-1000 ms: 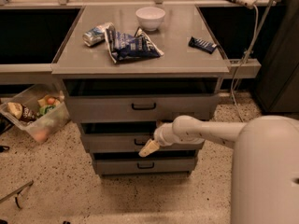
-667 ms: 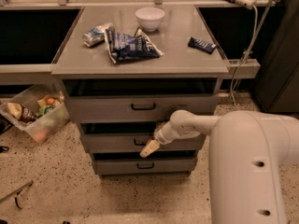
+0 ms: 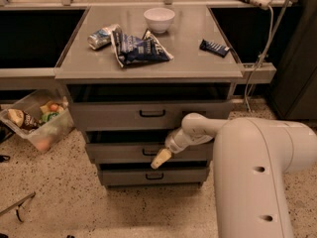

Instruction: Open middle drawer

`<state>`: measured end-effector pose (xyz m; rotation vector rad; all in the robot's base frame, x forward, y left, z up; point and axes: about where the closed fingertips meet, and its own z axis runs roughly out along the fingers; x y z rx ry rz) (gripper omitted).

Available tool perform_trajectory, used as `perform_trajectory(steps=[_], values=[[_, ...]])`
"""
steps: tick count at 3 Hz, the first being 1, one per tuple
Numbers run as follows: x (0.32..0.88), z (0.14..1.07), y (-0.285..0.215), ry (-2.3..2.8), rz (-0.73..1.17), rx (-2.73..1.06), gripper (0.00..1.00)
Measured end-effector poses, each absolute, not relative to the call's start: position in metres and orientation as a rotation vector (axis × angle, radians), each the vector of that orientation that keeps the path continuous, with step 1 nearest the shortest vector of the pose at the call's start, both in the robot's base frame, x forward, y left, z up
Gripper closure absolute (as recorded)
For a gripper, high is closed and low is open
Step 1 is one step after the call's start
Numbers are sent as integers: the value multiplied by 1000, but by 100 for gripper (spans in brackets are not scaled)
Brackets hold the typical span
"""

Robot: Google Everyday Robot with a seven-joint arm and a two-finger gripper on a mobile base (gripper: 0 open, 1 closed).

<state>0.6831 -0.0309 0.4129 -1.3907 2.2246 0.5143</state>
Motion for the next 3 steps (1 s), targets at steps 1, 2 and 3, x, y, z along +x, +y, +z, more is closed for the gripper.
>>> perform_trajectory(steps=[1, 2, 3], values=[[683, 418, -31, 2225, 514, -1390, 0], [652, 460, -38, 2232, 580, -1299, 0], [580, 478, -50, 2235, 663, -1232, 0]])
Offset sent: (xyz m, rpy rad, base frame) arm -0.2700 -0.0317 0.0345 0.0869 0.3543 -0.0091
